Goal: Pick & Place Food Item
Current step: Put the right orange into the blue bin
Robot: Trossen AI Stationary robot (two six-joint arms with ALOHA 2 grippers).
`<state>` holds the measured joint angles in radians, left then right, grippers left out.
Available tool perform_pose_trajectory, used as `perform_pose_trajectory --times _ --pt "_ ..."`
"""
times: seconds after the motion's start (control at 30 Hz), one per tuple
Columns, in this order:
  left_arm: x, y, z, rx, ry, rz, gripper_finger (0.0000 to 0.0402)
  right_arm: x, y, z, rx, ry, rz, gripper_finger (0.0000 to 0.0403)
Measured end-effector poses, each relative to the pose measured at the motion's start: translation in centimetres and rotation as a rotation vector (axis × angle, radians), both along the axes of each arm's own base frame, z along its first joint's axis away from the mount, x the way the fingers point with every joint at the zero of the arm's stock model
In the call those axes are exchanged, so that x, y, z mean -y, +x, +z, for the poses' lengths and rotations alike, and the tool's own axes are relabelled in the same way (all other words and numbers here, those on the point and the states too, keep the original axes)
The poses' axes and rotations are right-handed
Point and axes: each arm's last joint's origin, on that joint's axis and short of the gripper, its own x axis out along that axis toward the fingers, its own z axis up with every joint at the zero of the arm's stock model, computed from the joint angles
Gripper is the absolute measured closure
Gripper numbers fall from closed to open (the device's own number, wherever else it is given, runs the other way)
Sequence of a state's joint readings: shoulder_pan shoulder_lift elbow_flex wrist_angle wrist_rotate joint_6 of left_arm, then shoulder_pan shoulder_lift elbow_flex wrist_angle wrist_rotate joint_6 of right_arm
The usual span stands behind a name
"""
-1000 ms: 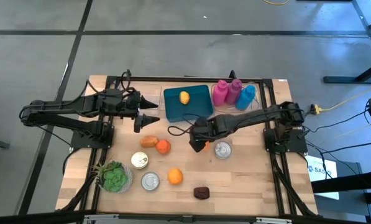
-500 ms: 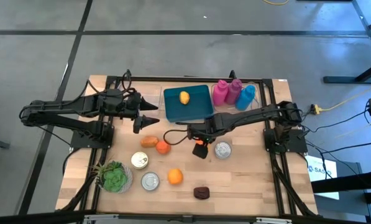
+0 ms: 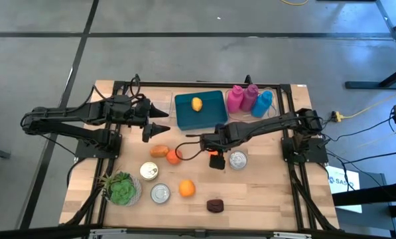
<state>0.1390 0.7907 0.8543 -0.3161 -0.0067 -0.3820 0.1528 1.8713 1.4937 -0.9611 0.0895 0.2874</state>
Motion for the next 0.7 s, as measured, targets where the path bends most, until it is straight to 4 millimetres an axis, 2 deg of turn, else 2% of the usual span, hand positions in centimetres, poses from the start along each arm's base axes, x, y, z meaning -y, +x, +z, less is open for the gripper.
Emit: perform_pose_trajectory --times 0.2,0.7 --pt "0.0 0.0 0.0 0.0 0.0 0.0 0.0071 0.0 0.1 -0.3 -0.01 -0.002 0.015 0.0089" --pt "0.0 0.0 0.0 -0.001 -0.002 -0.007 0.0071 -0.1 1.1 -3.7 -0.11 -0.037 0.061 0.0089"
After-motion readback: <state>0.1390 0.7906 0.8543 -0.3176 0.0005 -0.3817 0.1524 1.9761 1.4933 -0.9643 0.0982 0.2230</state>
